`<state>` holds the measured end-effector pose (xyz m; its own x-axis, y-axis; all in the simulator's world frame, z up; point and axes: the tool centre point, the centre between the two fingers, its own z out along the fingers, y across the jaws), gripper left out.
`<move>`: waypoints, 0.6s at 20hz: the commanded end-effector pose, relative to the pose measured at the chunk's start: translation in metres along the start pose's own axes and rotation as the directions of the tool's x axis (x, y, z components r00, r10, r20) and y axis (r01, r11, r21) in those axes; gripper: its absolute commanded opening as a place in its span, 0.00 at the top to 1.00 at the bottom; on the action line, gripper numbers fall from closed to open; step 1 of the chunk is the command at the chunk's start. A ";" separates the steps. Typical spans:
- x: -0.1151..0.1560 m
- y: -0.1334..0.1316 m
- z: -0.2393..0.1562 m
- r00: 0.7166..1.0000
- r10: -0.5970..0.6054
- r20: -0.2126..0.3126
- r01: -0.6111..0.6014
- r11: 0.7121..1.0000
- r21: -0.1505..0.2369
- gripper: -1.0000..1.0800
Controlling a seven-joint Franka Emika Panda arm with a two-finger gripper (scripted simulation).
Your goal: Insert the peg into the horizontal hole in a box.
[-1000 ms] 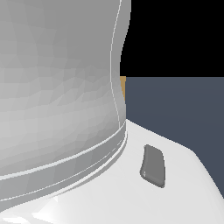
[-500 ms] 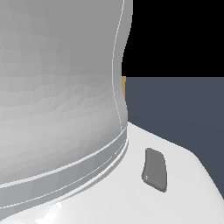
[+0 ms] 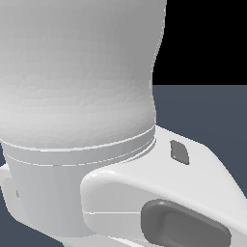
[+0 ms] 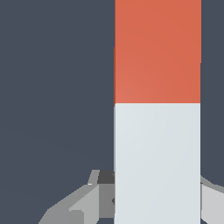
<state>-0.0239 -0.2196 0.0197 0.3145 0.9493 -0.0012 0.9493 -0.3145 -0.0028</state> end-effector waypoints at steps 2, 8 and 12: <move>0.033 0.007 -0.005 0.998 -0.055 0.000 0.055 0.998 -0.003 1.00; 0.123 0.014 -0.014 0.979 -0.206 0.001 0.206 0.979 -0.004 1.00; 0.208 0.008 -0.022 0.939 -0.343 0.002 0.343 0.939 -0.004 1.00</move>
<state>0.0409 -0.0581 0.0364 0.0265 0.9996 -0.0019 0.9996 -0.0265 -0.0023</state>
